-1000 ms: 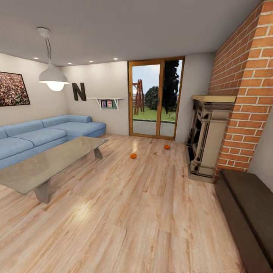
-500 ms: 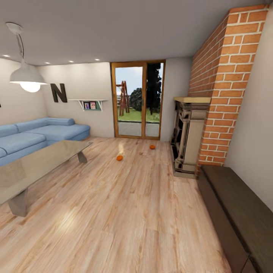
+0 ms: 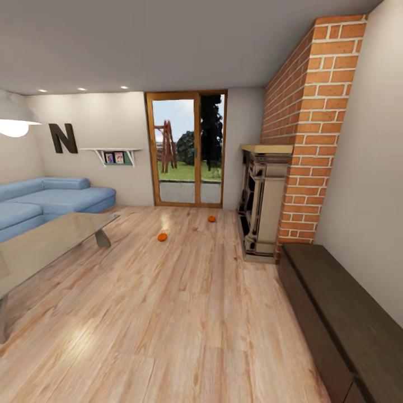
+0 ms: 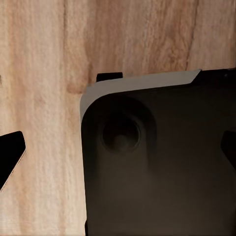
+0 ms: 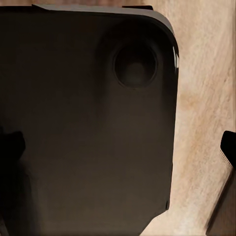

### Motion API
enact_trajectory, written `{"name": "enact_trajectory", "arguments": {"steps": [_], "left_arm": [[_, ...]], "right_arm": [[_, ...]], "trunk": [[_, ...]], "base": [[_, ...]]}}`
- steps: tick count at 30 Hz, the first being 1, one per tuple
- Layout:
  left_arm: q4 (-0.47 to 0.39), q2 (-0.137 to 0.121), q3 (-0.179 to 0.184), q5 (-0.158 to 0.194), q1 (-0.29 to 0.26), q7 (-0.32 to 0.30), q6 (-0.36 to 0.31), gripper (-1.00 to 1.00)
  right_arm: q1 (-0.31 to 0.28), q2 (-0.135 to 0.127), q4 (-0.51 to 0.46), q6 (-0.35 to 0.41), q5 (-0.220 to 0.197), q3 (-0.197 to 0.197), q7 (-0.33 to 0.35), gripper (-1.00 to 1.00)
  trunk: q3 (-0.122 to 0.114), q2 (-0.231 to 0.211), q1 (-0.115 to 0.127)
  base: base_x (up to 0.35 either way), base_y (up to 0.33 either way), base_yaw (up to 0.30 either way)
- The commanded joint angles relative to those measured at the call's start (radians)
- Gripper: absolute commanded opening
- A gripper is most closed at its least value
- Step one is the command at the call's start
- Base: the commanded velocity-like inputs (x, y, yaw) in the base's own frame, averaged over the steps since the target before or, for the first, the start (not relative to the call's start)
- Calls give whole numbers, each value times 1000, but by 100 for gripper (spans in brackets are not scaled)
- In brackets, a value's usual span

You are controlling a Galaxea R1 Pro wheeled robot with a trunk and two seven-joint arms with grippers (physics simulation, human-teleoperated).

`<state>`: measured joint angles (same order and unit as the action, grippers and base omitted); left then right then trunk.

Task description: Place each of the two pumpkins and all three candles from the living room inside a cabinet in the living room (use any cabinet), then make sure every cabinet is closed, and position the cauldron so it is next to a table in the living room.

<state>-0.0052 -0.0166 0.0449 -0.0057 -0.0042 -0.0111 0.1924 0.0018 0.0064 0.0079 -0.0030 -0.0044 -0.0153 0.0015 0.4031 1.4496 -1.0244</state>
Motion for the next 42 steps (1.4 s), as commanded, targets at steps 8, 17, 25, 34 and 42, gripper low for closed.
{"name": "enact_trajectory", "arguments": {"steps": [8,17,25,34,42], "left_arm": [[1,0,4,0,0,-1,5,100],[1,0,4,0,0,-1,7,100],[1,-1,4,0,0,-1,15,100],[1,0,4,0,0,-1,16,100],[1,1,5,-2,-1,1,9,100]], "right_arm": [[0,4,-1,0,1,0,1,100],[0,5,0,-1,0,-1,1,100],[0,6,0,-18,-1,-3,0,100],[0,6,0,-36,0,-3,0,100],[0,12,-8,-38,-1,-14,0,100]], "trunk": [[1,0,-1],[1,0,-1],[1,0,-1],[1,0,-1],[1,0,-1]], "base": [[332,0,-7],[337,0,0],[337,0,0],[337,0,0],[337,0,0]]}}
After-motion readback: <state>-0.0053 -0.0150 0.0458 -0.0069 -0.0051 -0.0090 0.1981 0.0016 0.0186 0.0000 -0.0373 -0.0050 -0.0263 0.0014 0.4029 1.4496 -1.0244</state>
